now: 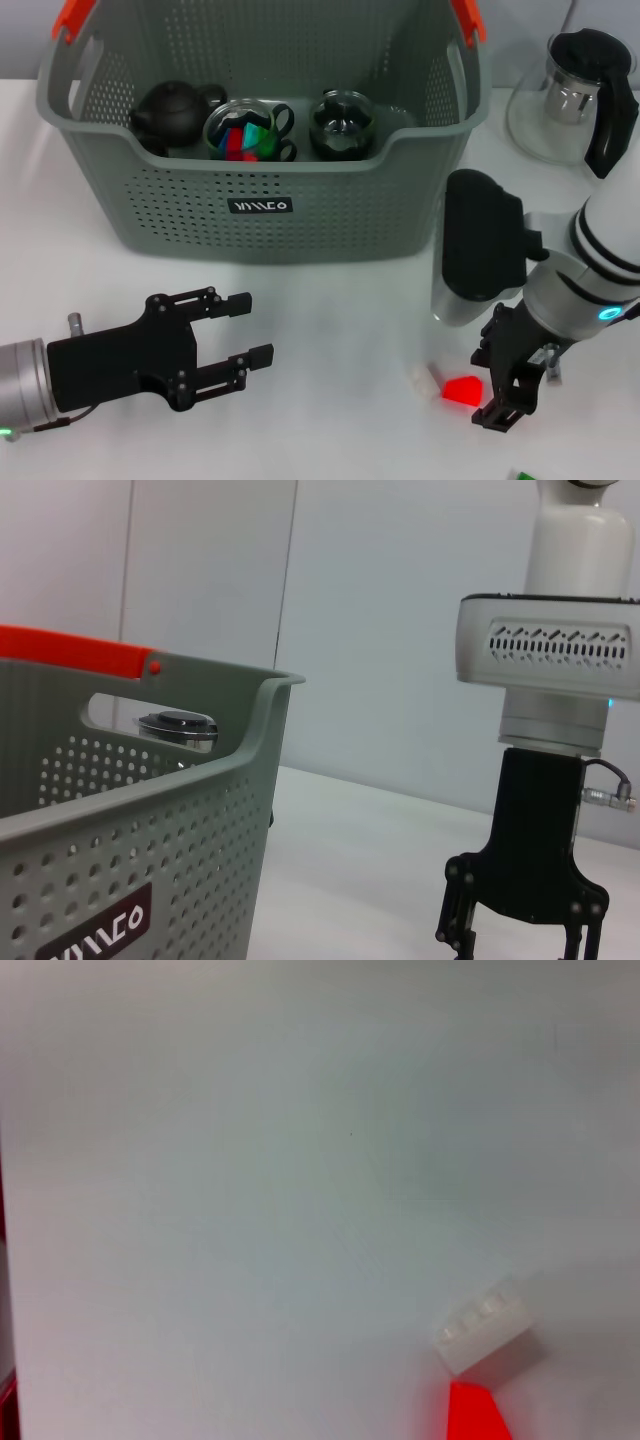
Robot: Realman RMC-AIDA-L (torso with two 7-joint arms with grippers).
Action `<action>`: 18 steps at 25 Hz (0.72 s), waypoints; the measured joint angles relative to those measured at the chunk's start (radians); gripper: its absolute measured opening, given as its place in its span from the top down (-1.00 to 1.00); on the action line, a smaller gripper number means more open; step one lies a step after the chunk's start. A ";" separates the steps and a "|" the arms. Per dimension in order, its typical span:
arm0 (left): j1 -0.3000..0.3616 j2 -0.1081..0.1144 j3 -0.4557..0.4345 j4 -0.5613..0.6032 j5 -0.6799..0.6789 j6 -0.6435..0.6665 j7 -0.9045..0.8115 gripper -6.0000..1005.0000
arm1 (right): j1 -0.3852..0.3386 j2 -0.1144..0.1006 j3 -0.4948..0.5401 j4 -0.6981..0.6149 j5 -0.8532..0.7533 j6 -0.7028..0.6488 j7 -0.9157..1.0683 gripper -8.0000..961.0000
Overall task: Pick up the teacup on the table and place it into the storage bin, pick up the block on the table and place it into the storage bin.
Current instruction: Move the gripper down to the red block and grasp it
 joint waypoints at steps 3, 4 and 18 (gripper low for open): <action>0.000 0.000 0.000 0.000 0.000 -0.002 0.000 -0.26 | 0.005 0.001 -0.020 0.014 -0.016 0.020 0.037 -0.47; 0.000 0.000 0.000 0.000 0.000 -0.002 0.000 -0.26 | 0.009 0.001 -0.025 0.020 -0.018 0.025 0.048 -0.47; 0.001 -0.003 0.000 -0.003 0.006 -0.029 0.000 -0.26 | 0.031 0.006 -0.044 0.062 -0.016 0.053 0.116 -0.47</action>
